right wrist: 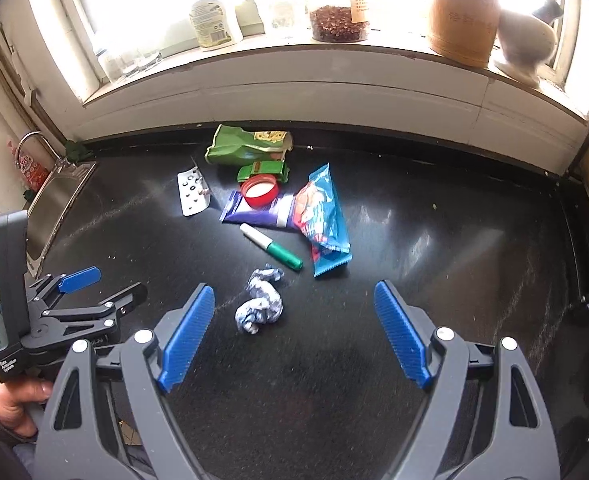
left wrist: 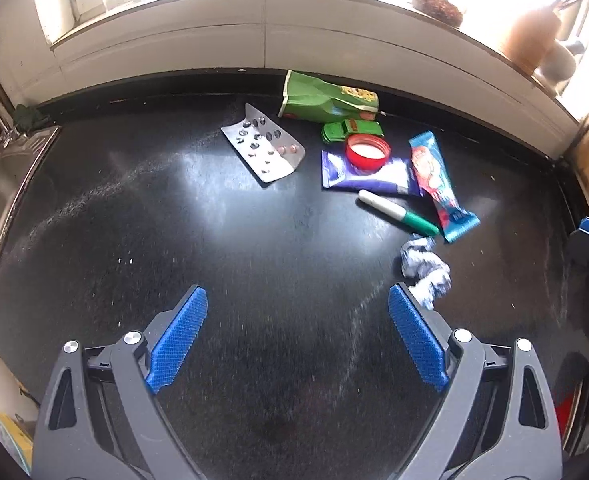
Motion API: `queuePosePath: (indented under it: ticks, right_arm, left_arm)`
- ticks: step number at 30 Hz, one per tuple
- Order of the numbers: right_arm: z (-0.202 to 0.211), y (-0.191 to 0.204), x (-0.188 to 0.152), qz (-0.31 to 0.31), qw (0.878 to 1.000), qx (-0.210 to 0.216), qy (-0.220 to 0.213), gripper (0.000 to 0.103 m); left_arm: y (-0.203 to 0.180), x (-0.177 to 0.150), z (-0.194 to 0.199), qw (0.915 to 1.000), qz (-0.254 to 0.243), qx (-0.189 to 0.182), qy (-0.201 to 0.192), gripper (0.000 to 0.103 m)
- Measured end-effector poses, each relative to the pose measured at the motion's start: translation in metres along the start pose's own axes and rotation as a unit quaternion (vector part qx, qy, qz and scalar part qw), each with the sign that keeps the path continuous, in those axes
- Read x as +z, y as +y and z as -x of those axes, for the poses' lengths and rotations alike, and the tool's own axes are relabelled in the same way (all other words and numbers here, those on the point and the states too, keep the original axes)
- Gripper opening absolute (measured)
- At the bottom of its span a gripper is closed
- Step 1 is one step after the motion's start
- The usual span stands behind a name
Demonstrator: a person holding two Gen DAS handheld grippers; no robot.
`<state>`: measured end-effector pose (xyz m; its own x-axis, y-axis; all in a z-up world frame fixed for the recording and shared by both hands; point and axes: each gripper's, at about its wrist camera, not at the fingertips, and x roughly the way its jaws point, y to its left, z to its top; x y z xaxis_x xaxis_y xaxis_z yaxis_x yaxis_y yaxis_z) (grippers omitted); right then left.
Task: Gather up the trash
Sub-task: 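Return both open tools to the countertop trash pile, then grasp the silver blister pack with the left tool while the right tool grasps the blue snack wrapper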
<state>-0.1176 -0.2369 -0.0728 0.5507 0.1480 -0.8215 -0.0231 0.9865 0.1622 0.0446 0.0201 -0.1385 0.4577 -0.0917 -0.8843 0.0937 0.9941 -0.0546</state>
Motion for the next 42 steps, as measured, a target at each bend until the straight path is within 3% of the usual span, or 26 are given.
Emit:
queuePosePath:
  ticks: [14, 24, 26, 27, 29, 31, 33, 34, 38, 39, 42]
  right_arm:
    - [-0.105, -0.022, 0.039, -0.001, 0.997, -0.009, 0.077, 0.077]
    - [-0.175, -0.027, 0.050, 0.025, 0.990, -0.017, 0.136, 0.069]
    - [-0.181, -0.029, 0.049, 0.026, 0.989, -0.017, 0.143, 0.064]
    - [-0.182, -0.029, 0.049, 0.027, 0.989, -0.018, 0.145, 0.056]
    - [-0.183, -0.030, 0.048, 0.028, 0.989, -0.021, 0.147, 0.039]
    - [-0.181, -0.029, 0.049, 0.031, 0.989, -0.022, 0.140, 0.029]
    - [-0.179, -0.027, 0.051, 0.037, 0.990, -0.025, 0.132, 0.010]
    - [-0.178, -0.031, 0.049, 0.036, 0.990, -0.024, 0.132, 0.005]
    - [-0.163, -0.030, 0.045, 0.034, 0.992, -0.028, 0.118, 0.003]
    - [-0.159, -0.031, 0.045, 0.033, 0.993, -0.028, 0.114, 0.003]
    - [-0.143, -0.032, 0.043, 0.031, 0.994, -0.028, 0.101, 0.003]
  left_arm:
    - [0.018, 0.101, -0.104, 0.9972, 0.042, 0.051, 0.035, 0.089]
    - [0.030, 0.136, -0.171, 0.9930, 0.060, 0.069, 0.075, 0.089]
    - [0.030, 0.139, -0.174, 0.9936, 0.061, 0.066, 0.069, 0.089]
    - [0.030, 0.140, -0.175, 0.9937, 0.060, 0.067, 0.067, 0.089]
    - [0.029, 0.141, -0.173, 0.9943, 0.057, 0.066, 0.061, 0.083]
    - [0.026, 0.143, -0.169, 0.9956, 0.047, 0.064, 0.050, 0.052]
    - [0.022, 0.142, -0.164, 0.9963, 0.038, 0.059, 0.049, 0.031]
    - [0.022, 0.140, -0.162, 0.9966, 0.041, 0.050, 0.051, 0.027]
    - [0.028, 0.130, -0.149, 0.9961, 0.068, 0.026, 0.050, 0.018]
    - [0.030, 0.129, -0.145, 0.9961, 0.070, 0.023, 0.048, 0.007]
    - [0.031, 0.121, -0.127, 0.9967, 0.068, 0.018, 0.041, 0.004]
